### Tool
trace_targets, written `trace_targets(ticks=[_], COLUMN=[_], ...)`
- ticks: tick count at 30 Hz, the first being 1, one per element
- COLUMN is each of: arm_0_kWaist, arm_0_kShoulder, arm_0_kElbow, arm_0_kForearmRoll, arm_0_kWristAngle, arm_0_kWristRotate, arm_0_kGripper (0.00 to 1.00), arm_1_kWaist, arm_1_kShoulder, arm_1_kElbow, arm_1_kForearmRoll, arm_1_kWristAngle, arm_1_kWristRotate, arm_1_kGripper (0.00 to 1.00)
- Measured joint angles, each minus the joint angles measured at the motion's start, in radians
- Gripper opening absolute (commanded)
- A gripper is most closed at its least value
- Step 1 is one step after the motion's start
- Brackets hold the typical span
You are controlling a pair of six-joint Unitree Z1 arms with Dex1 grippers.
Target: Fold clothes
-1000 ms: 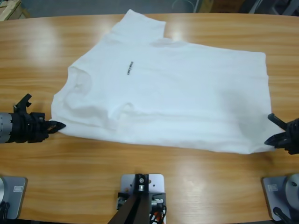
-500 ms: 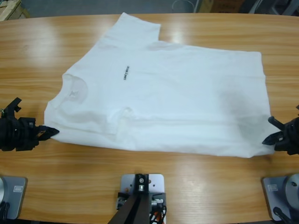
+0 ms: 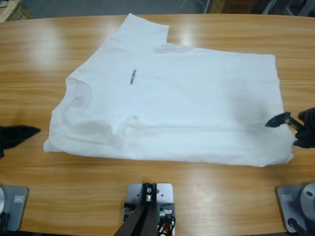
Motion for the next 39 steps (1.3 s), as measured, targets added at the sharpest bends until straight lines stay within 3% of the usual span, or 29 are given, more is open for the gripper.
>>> trace_targets(ticks=[9,13,17,20,21,39], arm_0_kWaist=[-0.002,0.000,0.058,0.097,0.106,0.193], arm_0_kShoulder=[0.291,0.384,0.482,0.535,0.545,0.626], arm_0_kElbow=[-0.058,-0.223,-0.433,-0.505,-0.513,-0.555], arm_0_kForearmRoll=[-0.192,-0.139,-0.019,0.011,0.016,0.047], arm_0_kWristAngle=[-0.053,-0.034,-0.033,-0.033,-0.033,-0.036], arm_0_kWristRotate=[0.252,0.383,0.502,0.558,0.582,0.709], arm_0_kGripper=[0.830,0.830,0.830,0.885,0.920,0.931], arm_1_kWaist=[-0.056,-0.114,-0.151,-0.157,-0.157,-0.158], arm_1_kShoulder=[-0.073,-0.085,-0.096,-0.102,-0.106,-0.122], arm_1_kElbow=[-0.040,-0.078,-0.121,-0.138,-0.141,-0.093], arm_1_kForearmRoll=[0.016,0.022,0.029,0.027,0.023,-0.066], arm_1_kWristAngle=[-0.005,-0.005,-0.015,-0.015,-0.011,-0.011], arm_1_kWristRotate=[-0.177,-0.288,-0.354,-0.391,-0.406,-0.487], arm_1_kGripper=[1.000,1.000,1.000,1.000,1.000,1.000])
